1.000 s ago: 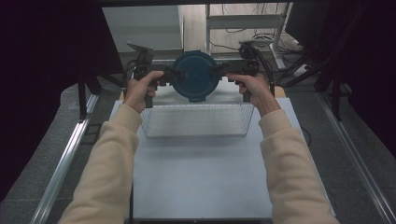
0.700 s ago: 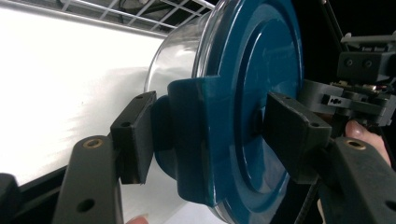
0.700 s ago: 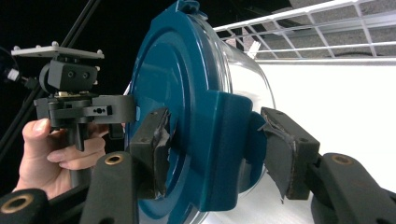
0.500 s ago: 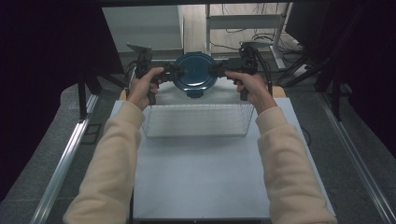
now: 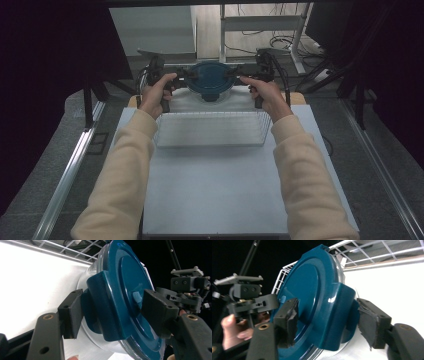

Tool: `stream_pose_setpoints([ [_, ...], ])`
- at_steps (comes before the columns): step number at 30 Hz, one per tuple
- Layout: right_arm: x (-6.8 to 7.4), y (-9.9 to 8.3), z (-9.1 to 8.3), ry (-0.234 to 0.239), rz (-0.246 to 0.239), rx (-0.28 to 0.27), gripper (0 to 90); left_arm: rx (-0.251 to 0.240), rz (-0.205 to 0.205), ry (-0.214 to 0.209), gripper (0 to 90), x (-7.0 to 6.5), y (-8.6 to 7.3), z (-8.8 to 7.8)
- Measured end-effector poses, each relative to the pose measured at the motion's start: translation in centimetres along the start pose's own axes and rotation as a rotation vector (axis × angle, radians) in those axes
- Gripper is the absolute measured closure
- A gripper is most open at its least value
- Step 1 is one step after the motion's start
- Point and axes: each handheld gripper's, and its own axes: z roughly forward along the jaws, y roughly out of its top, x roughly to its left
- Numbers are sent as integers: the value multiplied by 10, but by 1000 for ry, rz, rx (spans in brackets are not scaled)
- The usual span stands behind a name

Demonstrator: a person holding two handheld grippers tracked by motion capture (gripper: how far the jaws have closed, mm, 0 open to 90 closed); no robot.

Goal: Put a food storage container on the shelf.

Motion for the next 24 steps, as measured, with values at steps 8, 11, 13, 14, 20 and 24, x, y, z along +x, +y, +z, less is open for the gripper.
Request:
stream_pose_setpoints([
  [8, 26, -10, -6, -199, -220, -93, 128, -102, 86, 65, 225, -15, -9, -8],
  [11, 30, -12, -9, -221, -258, -112, 123, -112, 117, 86, 217, -20, -12, -11],
  [13, 34, -17, -16, -219, -294, -125, 123, -121, 149, 103, 214, -23, -15, -15],
  [14, 35, -19, -18, -215, -304, -126, 124, -132, 169, 112, 213, -26, -19, -20],
  [20, 45, -39, -35, -242, -394, -141, 144, -123, 272, 145, 226, -45, -45, -33],
  [24, 44, -58, -50, -231, -438, -134, 159, -112, 340, 142, 232, -56, -69, -41],
])
